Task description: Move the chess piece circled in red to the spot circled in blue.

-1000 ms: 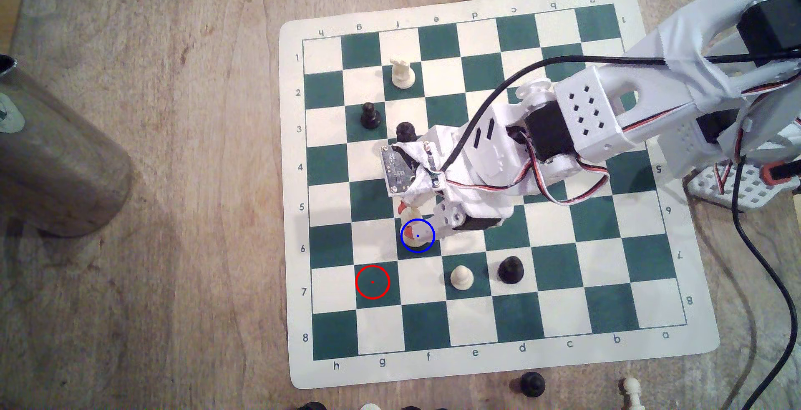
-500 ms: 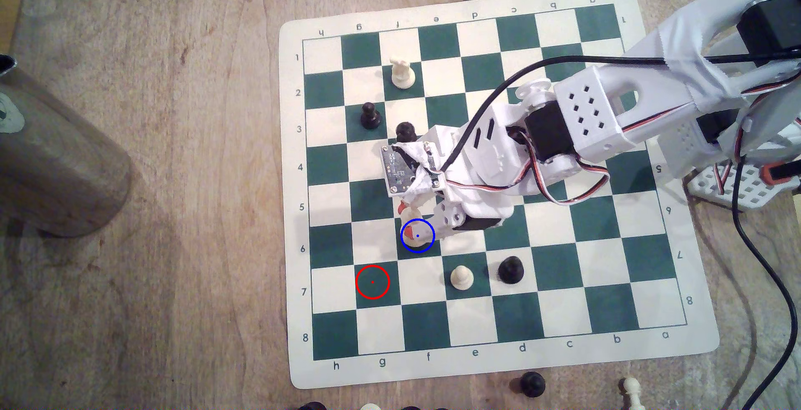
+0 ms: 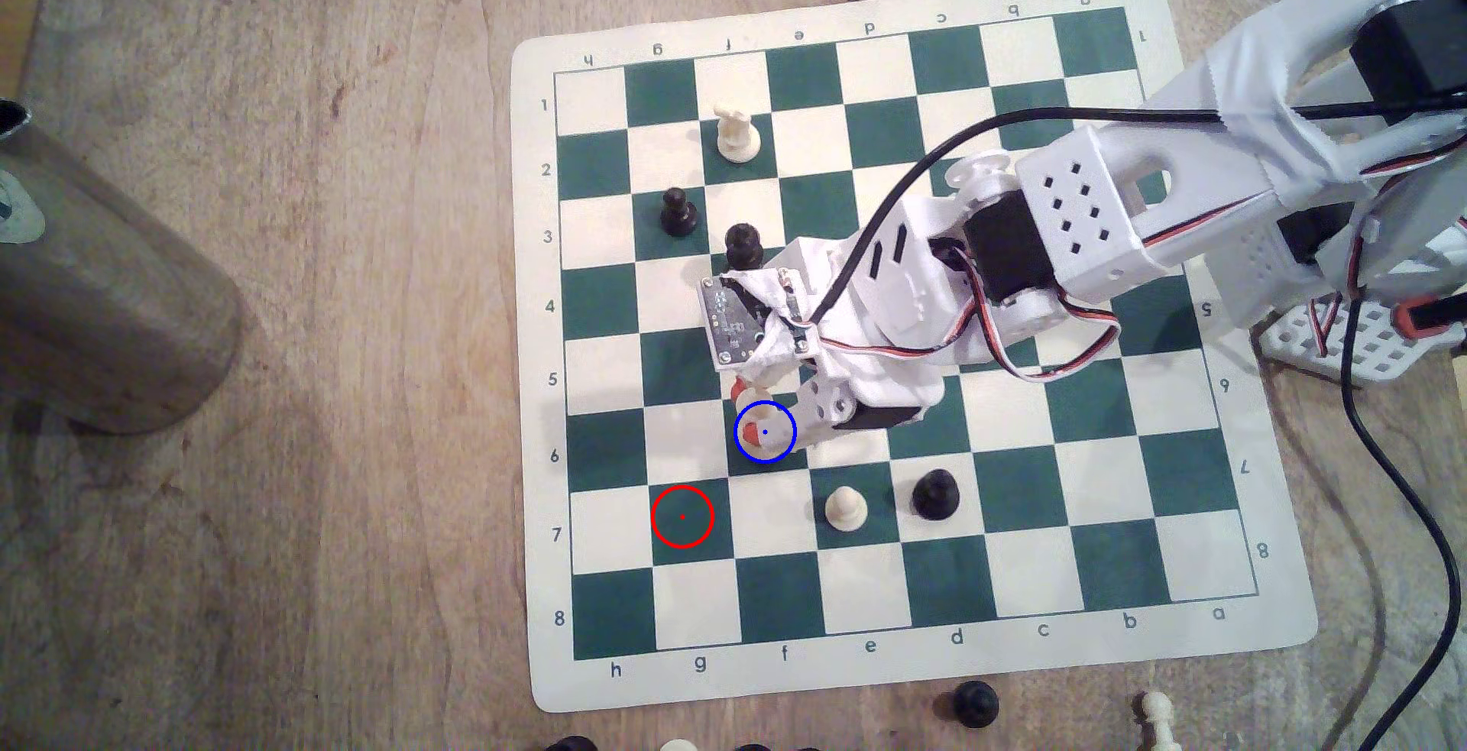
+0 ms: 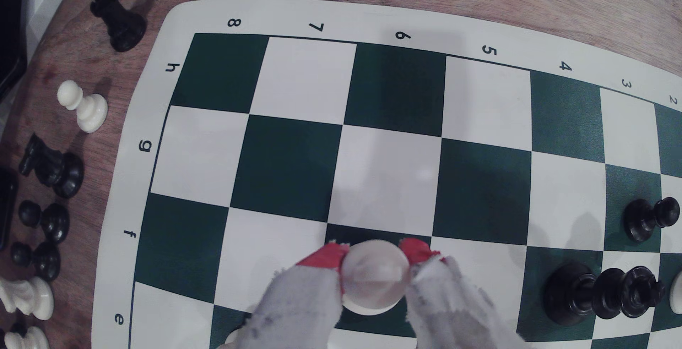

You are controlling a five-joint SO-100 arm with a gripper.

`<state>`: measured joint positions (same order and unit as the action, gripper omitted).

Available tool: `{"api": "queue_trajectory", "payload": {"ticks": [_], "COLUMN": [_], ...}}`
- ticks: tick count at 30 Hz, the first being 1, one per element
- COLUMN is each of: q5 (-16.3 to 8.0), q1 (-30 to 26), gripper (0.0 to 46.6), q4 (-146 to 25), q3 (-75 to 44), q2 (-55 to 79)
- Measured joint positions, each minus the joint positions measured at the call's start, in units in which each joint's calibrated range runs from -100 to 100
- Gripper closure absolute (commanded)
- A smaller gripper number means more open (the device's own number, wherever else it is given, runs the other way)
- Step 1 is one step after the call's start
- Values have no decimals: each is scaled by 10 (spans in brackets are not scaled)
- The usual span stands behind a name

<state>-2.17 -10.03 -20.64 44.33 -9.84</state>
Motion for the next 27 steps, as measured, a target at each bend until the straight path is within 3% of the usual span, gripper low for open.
{"api": "queue_trajectory", "payload": {"ticks": [7,10,11,27], "q5": [0,0,0,-4], "q1": [0,0,0,14], "gripper": [372,304,251,250], "q4": [12,13,13,-43], "q3": [0,0,0,3], "q2": [19,21,21,-21]}}
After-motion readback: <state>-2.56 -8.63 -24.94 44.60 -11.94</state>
